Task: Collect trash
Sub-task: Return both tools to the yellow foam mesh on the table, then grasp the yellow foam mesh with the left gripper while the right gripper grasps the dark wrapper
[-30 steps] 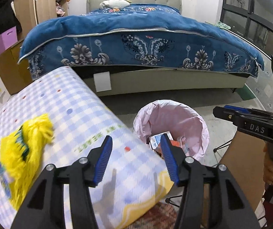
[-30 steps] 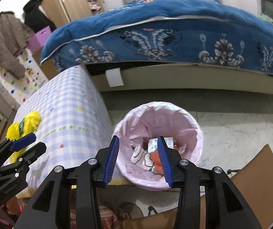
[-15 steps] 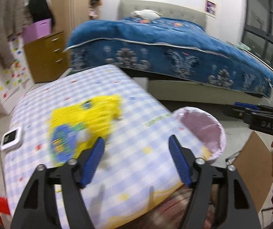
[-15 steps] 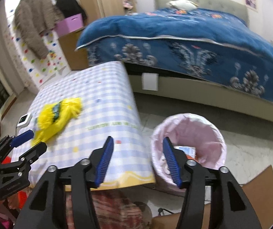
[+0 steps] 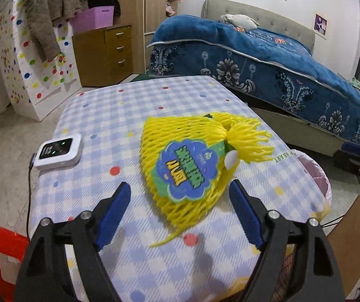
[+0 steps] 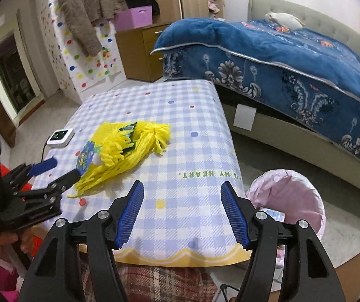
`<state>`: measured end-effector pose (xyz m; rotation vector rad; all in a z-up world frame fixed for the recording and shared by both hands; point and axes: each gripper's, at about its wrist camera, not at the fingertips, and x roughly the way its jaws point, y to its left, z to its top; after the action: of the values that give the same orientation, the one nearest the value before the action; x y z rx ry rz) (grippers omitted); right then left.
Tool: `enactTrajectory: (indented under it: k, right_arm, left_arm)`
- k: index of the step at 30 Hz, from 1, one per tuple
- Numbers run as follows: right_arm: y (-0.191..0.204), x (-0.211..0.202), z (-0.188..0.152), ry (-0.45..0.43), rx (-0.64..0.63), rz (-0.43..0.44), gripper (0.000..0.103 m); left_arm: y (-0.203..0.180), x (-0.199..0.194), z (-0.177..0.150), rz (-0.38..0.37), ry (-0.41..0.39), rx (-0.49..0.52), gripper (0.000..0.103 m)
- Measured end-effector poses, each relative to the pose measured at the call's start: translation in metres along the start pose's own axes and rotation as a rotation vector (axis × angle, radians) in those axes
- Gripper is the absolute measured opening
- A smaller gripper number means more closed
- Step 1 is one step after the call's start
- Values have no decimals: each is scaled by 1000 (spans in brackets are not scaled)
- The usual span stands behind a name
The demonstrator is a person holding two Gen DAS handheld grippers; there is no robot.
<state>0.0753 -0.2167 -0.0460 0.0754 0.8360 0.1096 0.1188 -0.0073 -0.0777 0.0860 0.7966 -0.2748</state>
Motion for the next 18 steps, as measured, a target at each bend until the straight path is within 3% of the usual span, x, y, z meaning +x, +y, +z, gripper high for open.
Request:
enactTrajectory:
  k: [4,6,7,8,11,18]
  right_arm:
    - [-8,1,-5,13,24,-9,64]
    - [-13,-1,-8,14,33,-14,64]
    - [-14,-2,-9,12,35,-14,64]
    - [-15,-4,-11,11,37,-15,63]
    - [-22,-7,-13,1,48,-14,63]
    - [-17,-7,-9,-15,45,23,63]
  left_arm:
    - [-11,26,5,9,38,55,73]
    - [-7,40,5,9,83,36,48]
    - [-3,42,5,1,93,13,40]
    - [-1,41,5,-9,92,-3,25]
    - [10,19,11,-20,29,-40,9]
    - [44,-76,41,0,-221,-140,8]
